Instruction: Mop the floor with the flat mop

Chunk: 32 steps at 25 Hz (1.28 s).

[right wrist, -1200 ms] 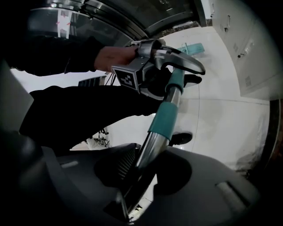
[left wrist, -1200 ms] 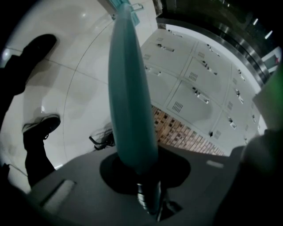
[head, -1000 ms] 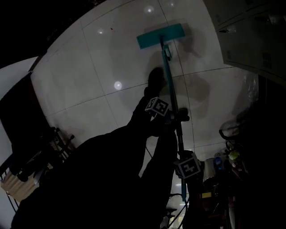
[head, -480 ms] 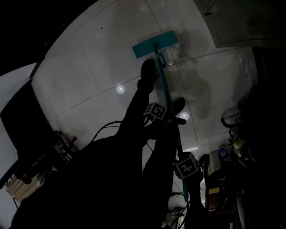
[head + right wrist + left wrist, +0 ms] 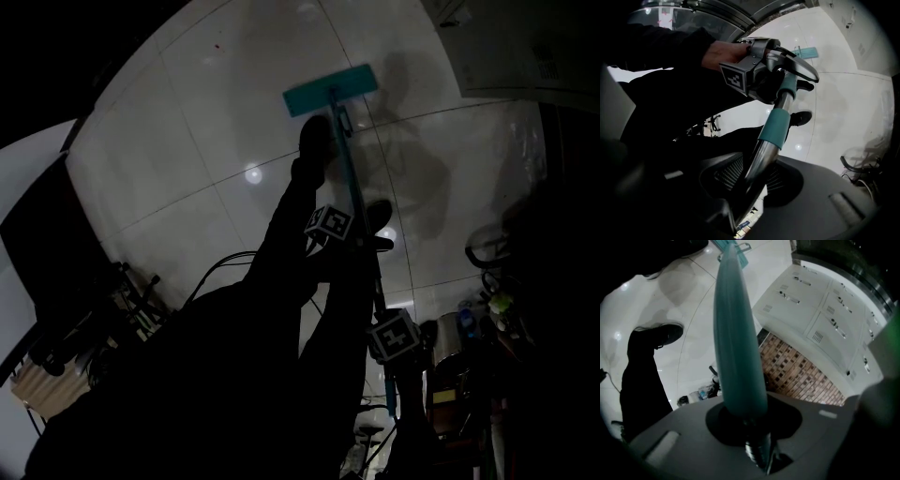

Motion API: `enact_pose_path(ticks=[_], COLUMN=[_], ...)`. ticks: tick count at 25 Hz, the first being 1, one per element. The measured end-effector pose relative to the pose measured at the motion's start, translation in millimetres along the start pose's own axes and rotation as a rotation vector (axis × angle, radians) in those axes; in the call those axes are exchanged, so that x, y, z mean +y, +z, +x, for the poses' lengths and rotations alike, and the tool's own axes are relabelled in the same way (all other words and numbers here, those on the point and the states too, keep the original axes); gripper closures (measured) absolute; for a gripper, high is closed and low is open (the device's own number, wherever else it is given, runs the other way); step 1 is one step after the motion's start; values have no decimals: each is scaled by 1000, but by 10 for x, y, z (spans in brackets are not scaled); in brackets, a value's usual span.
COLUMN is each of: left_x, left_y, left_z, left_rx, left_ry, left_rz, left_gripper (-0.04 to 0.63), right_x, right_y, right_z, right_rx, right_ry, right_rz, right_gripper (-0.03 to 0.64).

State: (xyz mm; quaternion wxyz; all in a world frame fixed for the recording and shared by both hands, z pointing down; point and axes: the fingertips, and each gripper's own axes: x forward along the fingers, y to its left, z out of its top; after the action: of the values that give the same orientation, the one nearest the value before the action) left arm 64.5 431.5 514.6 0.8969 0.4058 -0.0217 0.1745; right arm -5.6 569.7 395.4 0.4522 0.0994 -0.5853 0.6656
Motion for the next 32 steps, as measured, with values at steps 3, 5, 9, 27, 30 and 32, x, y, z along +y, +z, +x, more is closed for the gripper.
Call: enact_pose_path(ticks=[3,5,9,27,30,32], left_x=[-106,-204,-437,-1735,-1933,-2044], left_y=[215,363,678,2621,2934,3121], left_z=[-93,-183,-346,-1378,-1542,-1641], left_rx=[-15,-16,-25,-52,-72,-81], left_ry=[-6,-12,-22,-84,-105,-109], left_rz=[3,4,9,95,111,123], left_gripper=[512,512,514,514,514,514], right_x=[-24,-1,-6,-340,-393,-418], right_y=[248,456,861,3173,3538,3758], right_z=[-70,-124,-272,-1016,-1117,-1175], right_rx=[-3,-16,-35,-80,-86,-92], right_ry=[-2,8,16,-85,-111,-121], right_rz=[5,10,11,-36,-35,-33], right_gripper=[499,499,499,499,500,502])
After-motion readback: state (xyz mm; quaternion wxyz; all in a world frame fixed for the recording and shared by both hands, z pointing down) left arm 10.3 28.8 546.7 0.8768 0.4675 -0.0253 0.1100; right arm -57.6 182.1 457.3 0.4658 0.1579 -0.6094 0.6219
